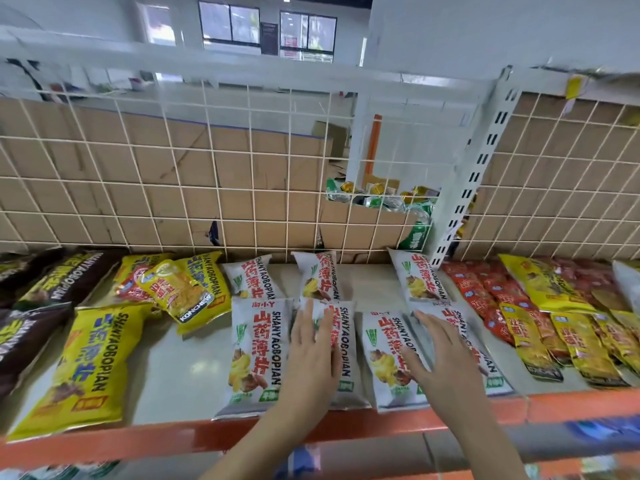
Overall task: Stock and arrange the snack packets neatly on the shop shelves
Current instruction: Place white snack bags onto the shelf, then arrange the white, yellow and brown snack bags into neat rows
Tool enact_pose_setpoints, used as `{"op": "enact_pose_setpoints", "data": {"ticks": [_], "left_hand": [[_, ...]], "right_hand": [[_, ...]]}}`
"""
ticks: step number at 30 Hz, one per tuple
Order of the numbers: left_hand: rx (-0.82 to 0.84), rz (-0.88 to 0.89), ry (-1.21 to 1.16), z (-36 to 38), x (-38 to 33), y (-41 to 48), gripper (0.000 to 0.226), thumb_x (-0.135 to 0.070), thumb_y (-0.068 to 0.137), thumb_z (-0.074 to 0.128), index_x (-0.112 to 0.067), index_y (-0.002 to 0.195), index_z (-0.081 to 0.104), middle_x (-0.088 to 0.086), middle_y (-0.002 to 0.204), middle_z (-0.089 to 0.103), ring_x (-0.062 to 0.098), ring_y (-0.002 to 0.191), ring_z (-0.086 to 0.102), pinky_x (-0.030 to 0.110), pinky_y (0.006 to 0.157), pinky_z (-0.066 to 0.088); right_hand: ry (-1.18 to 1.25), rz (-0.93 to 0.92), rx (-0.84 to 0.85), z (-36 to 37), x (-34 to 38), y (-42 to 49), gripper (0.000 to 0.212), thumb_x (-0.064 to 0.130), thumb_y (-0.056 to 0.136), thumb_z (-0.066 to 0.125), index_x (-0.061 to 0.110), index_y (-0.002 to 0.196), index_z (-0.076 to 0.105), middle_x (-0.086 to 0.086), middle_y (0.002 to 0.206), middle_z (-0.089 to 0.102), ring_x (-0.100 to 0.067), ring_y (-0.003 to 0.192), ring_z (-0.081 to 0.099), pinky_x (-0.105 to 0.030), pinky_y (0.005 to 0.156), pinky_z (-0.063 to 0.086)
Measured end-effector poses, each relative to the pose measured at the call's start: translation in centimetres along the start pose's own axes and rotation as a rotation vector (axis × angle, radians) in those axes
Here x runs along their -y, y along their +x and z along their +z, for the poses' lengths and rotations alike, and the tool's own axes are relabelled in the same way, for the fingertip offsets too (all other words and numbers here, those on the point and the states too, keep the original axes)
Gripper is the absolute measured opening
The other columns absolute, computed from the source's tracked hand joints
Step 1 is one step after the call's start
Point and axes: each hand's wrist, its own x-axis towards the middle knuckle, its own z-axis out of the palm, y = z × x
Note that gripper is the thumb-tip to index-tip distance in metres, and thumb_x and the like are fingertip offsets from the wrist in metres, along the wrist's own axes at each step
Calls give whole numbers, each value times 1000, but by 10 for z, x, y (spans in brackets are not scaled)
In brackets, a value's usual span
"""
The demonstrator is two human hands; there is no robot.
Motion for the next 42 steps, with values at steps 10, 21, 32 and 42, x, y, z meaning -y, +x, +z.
{"op": "enact_pose_setpoints", "data": {"ticks": [10,21,32,42], "left_hand": [[257,43,70,-17,-1,-4,83,-75,77,-4,-33,149,-4,-10,147,-29,8,136,-26,29,111,-12],[-77,-53,-17,-128,117,2,41,-22,92,57,-18,132,49,-3,138,42,19,121,48,22,95,35],[-79,-299,-25,-163,224,40,52,-29,89,62,-10,134,47,9,133,51,24,122,47,31,99,35],[67,-295,192,-159,241,73,91,-61,66,71,-15,138,39,6,138,42,24,129,35,32,104,27]], "right_hand": [[-26,-54,27,4,11,4,53,36,89,55,27,139,37,4,142,39,-17,130,37,-40,105,30],[13,-137,93,30,68,15,54,42,89,52,32,139,33,6,144,36,-14,132,33,-35,108,27],[12,-230,107,67,139,37,53,40,92,49,35,140,28,13,146,29,-8,133,27,-29,106,25],[14,-251,96,91,170,44,57,41,91,51,35,142,26,12,145,30,-8,132,28,-30,106,28]]}}
